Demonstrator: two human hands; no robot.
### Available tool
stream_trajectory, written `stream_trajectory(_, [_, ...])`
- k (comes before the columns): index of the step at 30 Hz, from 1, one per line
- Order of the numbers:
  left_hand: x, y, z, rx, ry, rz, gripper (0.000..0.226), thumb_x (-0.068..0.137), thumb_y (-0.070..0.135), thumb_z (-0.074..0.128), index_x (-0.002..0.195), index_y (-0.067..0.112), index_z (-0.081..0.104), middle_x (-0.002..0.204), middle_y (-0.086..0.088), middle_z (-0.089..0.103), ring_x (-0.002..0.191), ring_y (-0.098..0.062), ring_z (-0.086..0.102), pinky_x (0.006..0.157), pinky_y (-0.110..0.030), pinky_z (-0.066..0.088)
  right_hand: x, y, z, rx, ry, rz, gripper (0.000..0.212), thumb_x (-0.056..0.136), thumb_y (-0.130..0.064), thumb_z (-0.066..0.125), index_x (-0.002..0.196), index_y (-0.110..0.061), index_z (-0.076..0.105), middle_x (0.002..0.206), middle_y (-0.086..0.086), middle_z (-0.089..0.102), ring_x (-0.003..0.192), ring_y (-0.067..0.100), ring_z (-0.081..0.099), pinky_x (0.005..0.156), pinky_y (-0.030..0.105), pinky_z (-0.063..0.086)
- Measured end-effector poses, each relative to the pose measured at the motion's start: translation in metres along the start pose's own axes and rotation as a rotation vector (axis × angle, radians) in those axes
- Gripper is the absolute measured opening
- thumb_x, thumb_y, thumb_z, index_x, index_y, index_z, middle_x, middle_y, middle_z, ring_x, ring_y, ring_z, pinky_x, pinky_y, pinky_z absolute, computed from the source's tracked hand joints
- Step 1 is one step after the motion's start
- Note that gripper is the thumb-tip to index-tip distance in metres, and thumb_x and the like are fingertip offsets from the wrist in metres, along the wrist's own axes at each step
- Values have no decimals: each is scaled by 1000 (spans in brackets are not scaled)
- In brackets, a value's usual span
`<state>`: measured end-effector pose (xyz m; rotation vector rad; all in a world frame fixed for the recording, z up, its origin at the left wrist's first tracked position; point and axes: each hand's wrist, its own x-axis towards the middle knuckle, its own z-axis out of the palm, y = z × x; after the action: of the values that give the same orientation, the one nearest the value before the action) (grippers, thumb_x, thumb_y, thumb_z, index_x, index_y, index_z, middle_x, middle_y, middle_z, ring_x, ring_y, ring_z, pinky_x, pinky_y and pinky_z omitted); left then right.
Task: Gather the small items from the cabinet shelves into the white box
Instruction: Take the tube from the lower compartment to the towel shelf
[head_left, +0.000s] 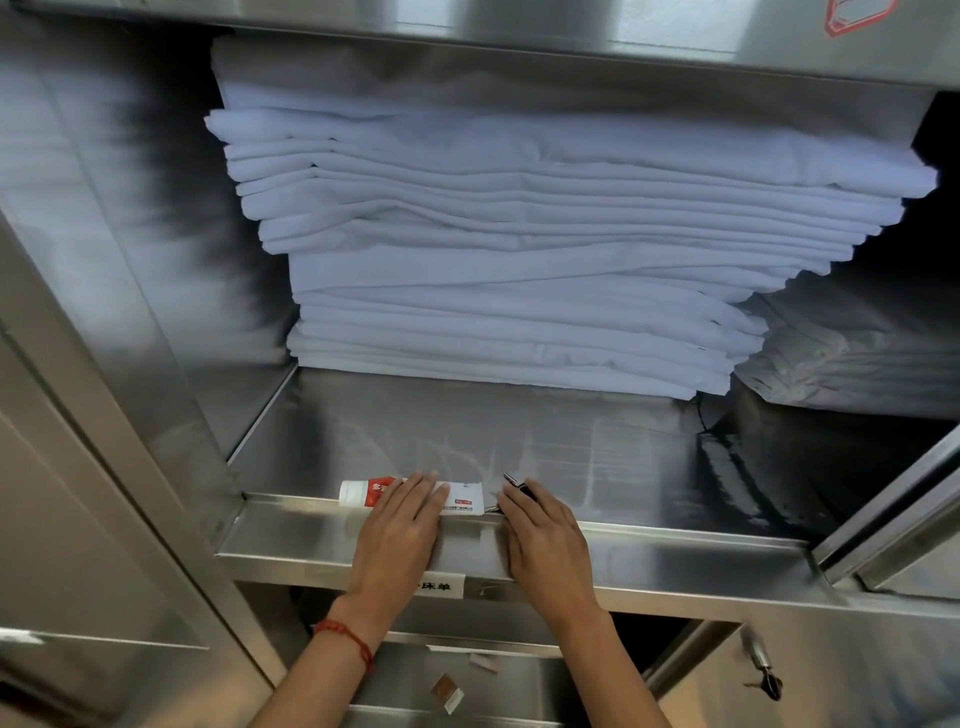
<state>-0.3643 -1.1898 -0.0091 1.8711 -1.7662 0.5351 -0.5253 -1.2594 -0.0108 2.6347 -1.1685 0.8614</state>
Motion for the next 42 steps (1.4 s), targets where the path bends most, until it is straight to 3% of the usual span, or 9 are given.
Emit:
stream_trajectory(17, [-4,-7,3,-22,11,53,66,32,0,94,94,0,73,95,-17,72,86,-30,71,70,-47,58,0,3,-1,50,120,-126,48,45,-8,93,90,-9,76,92,5,74,88,21,71,75,37,58])
stream_trajectory(23, [-6,-14,3,-28,20,94,69,35,7,95,100,1,72,101,-16,71,91,-29,70,75,-46,58,4,1,0,77,153,-139,49,46,-3,92,92,-5,75,95,9,73,89,22,71,74,38,59])
stream_trajectory(42, [6,-30,-29,80,216,25,58,41,3,93,95,0,73,97,-17,72,88,-29,70,79,-44,55,43,-8,-7,216,287,-276,46,52,0,88,95,-1,74,97,14,72,90,26,70,77,41,58])
